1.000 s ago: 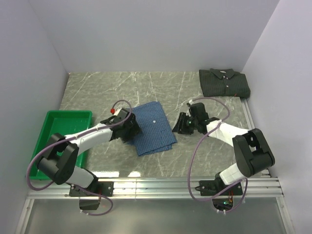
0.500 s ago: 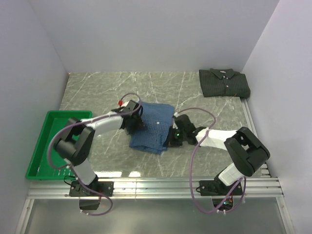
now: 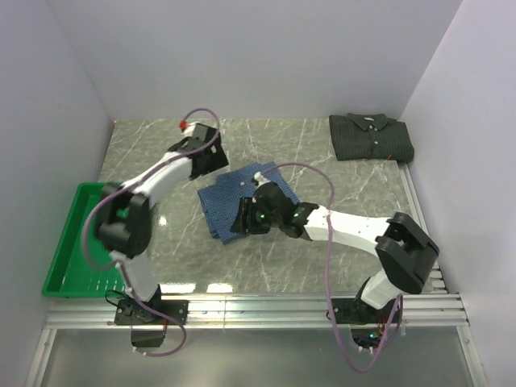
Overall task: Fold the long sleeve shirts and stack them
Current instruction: Fold the shirt
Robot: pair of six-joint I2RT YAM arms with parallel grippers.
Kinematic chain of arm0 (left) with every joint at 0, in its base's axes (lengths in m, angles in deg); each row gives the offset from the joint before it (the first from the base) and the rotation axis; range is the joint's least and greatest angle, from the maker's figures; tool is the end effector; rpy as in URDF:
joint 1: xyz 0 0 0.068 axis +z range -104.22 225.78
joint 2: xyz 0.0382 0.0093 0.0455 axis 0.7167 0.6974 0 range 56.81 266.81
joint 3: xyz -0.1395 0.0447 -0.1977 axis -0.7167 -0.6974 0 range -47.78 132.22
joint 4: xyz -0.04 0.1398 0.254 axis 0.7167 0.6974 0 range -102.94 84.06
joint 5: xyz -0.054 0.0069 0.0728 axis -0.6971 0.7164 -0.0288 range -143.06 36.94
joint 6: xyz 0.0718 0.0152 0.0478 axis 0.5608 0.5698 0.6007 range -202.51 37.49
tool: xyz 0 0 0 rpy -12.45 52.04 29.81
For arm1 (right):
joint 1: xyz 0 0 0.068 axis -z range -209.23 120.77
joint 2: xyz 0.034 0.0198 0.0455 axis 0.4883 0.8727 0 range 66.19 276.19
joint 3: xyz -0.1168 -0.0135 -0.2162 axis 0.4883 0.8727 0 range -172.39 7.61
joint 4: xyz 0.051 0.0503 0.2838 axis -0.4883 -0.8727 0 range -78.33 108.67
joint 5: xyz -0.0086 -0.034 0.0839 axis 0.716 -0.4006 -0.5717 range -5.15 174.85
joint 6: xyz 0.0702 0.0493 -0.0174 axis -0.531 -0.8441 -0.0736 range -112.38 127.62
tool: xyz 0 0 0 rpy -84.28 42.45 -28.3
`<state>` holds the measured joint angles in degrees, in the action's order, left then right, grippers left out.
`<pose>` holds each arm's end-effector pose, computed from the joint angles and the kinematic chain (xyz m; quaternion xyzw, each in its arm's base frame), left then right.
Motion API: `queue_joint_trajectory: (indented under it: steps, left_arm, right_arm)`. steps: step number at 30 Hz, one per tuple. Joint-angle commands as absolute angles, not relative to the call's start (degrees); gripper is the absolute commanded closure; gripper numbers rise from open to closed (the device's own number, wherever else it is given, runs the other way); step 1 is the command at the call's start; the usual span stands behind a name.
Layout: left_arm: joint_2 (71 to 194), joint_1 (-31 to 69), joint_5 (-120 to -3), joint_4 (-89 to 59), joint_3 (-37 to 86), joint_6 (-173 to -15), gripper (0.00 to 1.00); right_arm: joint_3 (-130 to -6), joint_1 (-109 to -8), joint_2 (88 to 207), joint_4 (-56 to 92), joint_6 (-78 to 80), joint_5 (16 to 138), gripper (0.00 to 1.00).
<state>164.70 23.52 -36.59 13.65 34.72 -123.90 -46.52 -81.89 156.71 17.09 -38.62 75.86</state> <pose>0.4349 -0.1542 0.1563 -0.2014 0.9150 -0.0549 0.3453 0.2332 0.3257 0.1404 -0.0846 0.8925 0.3781 0.2307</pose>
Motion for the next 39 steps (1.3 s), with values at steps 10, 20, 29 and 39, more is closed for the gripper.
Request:
queue_joint_trajectory:
  steps: [10, 20, 29, 39]
  left_arm:
    - [131.34, 21.44, -46.47, 10.19, -0.65, -140.6, 0.14]
    - [135.38, 17.57, -49.2, 0.07, -7.26, -144.47, 0.19]
    - [138.98, 15.37, -50.08, -1.95, -8.4, -146.32, 0.37]
    - [134.17, 19.05, -51.56, -3.09, -10.6, -143.6, 0.96]
  right_arm:
    - [-42.14, -57.56, 147.4, 3.99, -24.03, 82.84, 0.39]
    - [-42.4, -50.76, 154.16, 9.61, -25.69, 78.44, 0.4]
    - [-41.35, -50.76, 159.18, 13.22, -27.01, 77.21, 0.41]
    - [-39.15, -50.76, 157.16, 13.49, -26.84, 76.59, 0.43]
